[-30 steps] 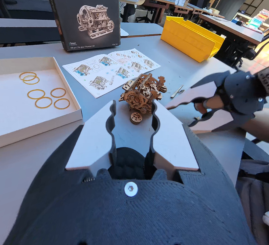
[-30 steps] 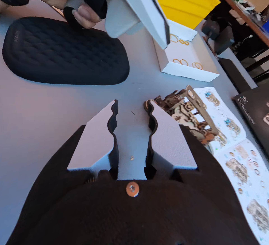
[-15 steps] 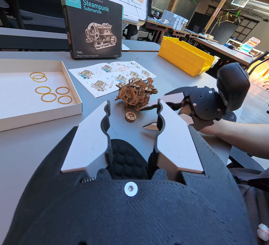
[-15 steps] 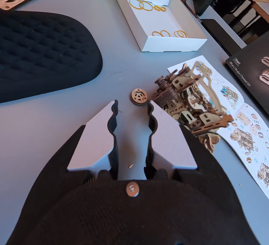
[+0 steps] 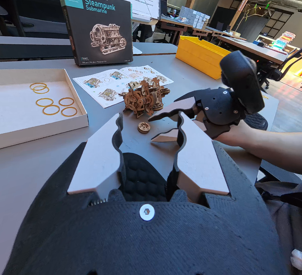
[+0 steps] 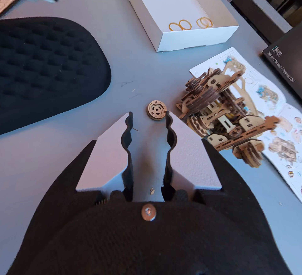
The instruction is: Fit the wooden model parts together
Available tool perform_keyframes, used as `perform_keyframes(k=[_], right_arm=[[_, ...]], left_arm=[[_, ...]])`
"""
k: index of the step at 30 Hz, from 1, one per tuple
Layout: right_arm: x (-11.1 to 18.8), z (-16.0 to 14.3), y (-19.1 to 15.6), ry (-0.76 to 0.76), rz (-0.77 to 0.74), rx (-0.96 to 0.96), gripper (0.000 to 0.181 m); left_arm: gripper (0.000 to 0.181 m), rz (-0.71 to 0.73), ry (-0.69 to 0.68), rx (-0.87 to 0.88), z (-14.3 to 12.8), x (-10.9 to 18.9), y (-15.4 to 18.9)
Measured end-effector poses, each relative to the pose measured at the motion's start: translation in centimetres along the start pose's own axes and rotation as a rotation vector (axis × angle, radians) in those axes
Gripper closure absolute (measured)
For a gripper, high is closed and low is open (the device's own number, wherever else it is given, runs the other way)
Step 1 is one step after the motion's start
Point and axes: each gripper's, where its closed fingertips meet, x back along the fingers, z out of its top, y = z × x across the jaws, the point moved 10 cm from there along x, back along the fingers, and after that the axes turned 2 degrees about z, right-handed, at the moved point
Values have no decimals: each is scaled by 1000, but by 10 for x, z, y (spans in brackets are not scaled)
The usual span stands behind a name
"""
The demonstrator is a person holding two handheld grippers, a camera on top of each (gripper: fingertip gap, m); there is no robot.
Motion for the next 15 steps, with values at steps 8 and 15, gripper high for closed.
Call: perform_keyframes(k=[8, 15], right_arm=[[50, -4, 48, 164, -192, 532, 106], [15, -12, 54, 60, -197, 806, 103]], left_arm=[[115, 21, -24, -1, -5, 14, -3], [115, 33, -32, 11, -4, 12, -1]])
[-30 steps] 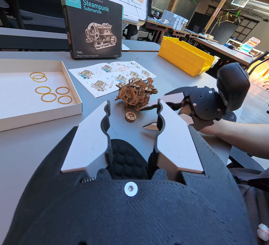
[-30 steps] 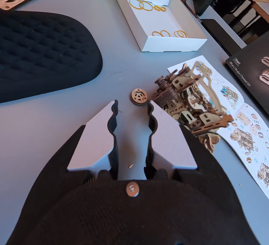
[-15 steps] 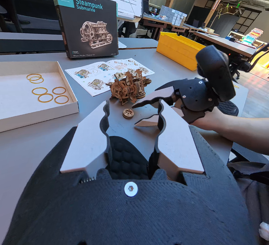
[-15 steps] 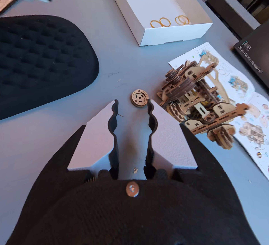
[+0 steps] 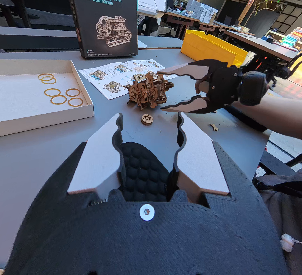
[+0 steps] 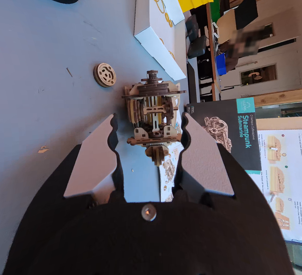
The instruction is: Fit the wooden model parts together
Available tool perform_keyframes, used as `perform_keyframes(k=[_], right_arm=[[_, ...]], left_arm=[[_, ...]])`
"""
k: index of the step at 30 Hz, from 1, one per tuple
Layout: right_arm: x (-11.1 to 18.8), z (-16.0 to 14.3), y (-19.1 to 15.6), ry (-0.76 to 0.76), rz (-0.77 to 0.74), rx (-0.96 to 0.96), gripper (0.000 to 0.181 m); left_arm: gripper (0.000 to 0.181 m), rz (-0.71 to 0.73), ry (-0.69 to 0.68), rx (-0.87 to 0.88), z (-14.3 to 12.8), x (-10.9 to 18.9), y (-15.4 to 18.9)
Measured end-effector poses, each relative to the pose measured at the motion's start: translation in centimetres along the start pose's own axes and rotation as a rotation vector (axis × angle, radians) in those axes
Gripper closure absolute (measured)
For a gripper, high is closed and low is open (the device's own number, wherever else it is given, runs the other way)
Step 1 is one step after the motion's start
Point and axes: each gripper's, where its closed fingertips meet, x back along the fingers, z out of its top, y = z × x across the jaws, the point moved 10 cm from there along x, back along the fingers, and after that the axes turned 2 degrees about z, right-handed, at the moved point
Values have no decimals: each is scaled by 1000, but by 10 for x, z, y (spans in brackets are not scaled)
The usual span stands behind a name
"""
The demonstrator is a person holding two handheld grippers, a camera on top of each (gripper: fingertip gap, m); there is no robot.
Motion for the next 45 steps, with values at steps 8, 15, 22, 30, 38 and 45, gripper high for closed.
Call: perform_keyframes(k=[8, 15, 22, 30, 38, 45], right_arm=[[-8, -1, 10, -20, -17, -135, 131], [-8, -4, 9, -49, -47, -81, 117], [33, 17, 3, 100, -66, -189, 132], [-9, 48, -12, 66, 306, -474, 127], [-34, 43, -12, -124, 375, -725, 133], [-30, 38, -17, -109, 473, -881, 155]], left_arm=[[116, 13, -19, 8, 0, -2, 0], [116, -2, -34, 19, -1, -10, 0], [116, 18, -40, 23, -4, -6, -3], [116, 21, -22, 52, -5, 2, -5], [116, 20, -29, 38, -10, 9, 2], [117, -3, -25, 26, -5, 4, 5]])
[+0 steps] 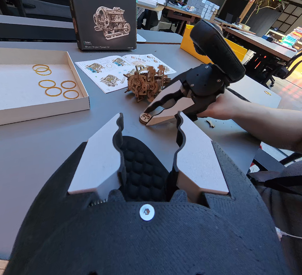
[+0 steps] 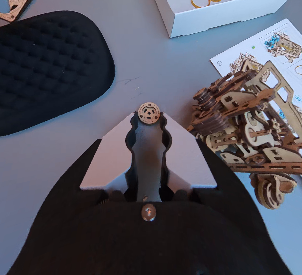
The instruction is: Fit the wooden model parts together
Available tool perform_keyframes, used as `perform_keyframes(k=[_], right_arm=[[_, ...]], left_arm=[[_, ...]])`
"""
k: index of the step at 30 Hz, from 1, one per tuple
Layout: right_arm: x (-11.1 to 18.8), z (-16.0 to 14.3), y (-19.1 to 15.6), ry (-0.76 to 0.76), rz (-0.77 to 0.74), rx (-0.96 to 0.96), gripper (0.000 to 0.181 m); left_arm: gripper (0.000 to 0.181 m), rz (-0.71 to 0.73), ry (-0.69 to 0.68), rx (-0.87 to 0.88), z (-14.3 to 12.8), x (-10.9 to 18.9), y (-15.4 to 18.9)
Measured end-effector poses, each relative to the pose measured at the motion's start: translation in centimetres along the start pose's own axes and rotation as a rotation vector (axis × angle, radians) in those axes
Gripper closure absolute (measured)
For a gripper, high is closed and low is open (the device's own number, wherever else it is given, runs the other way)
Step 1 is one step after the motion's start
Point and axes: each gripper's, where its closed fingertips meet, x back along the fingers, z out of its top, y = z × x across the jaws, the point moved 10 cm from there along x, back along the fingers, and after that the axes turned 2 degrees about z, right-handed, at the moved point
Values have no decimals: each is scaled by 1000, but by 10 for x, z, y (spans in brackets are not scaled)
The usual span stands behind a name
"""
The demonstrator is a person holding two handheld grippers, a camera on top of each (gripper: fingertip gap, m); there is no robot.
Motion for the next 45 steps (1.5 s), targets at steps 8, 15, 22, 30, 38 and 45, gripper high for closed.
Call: perform_keyframes(k=[8, 15, 22, 30, 38, 45], right_arm=[[53, -3, -19, 246, -114, 290, 156], [88, -2, -5, 322, -117, 423, 156], [101, -1, 18, 366, -54, 519, 156], [100, 0, 38, 415, 43, 540, 155], [98, -1, 51, 498, 59, 477, 151], [97, -2, 61, 540, 78, 431, 156]], left_arm=[[118, -147, -26, 157, 0, -26, -3], [147, -364, -72, 338, 14, -65, -3], [152, -446, -167, 366, 24, -102, 8], [174, -550, -168, 450, 28, -120, 8], [174, -518, -148, 560, 30, -128, 2], [174, -526, -139, 625, 32, -132, 0]])
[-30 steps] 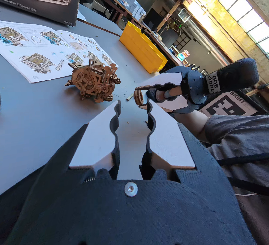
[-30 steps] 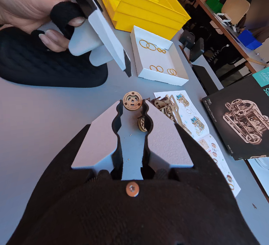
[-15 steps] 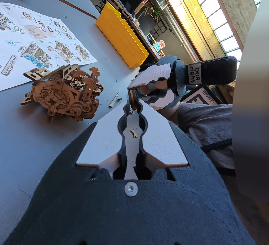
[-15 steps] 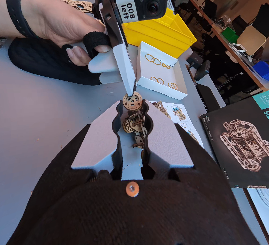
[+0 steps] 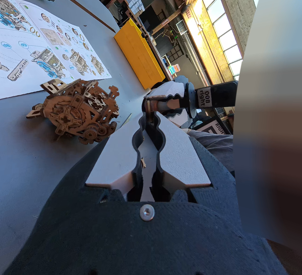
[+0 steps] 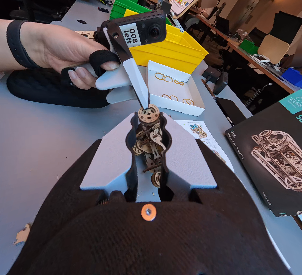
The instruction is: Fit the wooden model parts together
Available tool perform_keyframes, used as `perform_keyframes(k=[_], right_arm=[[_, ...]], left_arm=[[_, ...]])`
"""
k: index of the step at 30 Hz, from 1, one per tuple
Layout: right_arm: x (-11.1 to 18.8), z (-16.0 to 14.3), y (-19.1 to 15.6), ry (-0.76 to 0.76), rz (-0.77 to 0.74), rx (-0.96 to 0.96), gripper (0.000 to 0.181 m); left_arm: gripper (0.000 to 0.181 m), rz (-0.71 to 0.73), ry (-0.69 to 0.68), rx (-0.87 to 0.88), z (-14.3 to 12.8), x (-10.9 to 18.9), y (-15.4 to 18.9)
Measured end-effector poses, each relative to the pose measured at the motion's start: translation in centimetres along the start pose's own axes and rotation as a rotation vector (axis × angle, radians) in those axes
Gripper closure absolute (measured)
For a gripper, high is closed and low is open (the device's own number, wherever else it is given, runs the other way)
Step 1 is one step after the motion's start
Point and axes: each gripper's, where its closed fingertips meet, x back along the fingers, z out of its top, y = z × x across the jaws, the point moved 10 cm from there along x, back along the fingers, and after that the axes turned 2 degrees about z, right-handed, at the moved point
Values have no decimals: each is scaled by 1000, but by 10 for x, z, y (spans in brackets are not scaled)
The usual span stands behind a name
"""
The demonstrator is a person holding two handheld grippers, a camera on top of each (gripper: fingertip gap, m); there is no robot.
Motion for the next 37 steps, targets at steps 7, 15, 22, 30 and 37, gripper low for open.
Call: perform_keyframes(k=[7, 15, 22, 30, 37], right_arm=[[8, -3, 33, -6, 42, -146, 156], [-2, -23, 58, -66, 296, -394, 157], [-17, -27, 48, -173, 325, -322, 156], [-19, -29, 48, -183, 401, -415, 157], [-23, -29, 42, -207, 419, -389, 157]], left_arm=[[152, 39, 99, -216, 16, 10, 5], [118, 294, -57, -947, 21, 16, 16], [111, 287, -199, -1105, 20, -11, 0], [115, 286, -242, -1295, 9, -19, -3], [126, 309, -248, -1365, 3, -18, -6]])
